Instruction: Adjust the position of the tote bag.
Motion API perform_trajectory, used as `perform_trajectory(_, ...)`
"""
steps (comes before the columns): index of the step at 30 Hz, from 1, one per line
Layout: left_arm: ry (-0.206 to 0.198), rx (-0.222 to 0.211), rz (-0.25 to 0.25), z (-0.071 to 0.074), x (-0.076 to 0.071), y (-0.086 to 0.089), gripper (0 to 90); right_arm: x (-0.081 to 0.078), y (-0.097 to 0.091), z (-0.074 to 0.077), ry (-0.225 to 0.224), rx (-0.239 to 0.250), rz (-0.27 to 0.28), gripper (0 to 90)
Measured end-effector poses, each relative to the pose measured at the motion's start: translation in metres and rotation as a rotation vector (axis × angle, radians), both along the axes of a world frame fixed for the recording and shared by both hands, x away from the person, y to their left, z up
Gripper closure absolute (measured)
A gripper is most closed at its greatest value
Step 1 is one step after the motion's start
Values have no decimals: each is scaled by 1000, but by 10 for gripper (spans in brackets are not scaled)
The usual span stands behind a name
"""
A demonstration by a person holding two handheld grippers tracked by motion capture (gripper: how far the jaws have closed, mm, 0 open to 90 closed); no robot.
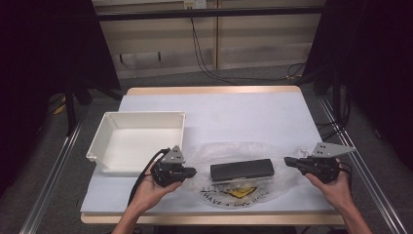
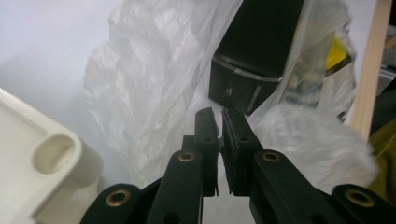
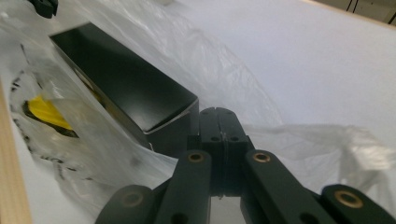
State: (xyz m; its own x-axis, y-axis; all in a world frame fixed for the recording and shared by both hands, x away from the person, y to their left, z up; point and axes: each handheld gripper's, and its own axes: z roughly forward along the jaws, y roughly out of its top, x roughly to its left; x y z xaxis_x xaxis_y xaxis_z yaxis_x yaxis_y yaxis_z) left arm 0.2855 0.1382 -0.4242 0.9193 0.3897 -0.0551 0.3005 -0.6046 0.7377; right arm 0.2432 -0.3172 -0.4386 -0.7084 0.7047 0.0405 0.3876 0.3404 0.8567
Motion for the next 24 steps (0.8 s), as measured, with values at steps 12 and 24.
perform_trajectory(12,-12,-16,-82,19,11,-48,900,-21,43,10,1,-14,134,900)
perform_trajectory(24,47,79,-71,2,53,-97,900,-10,103,-16,57,-97,261,900)
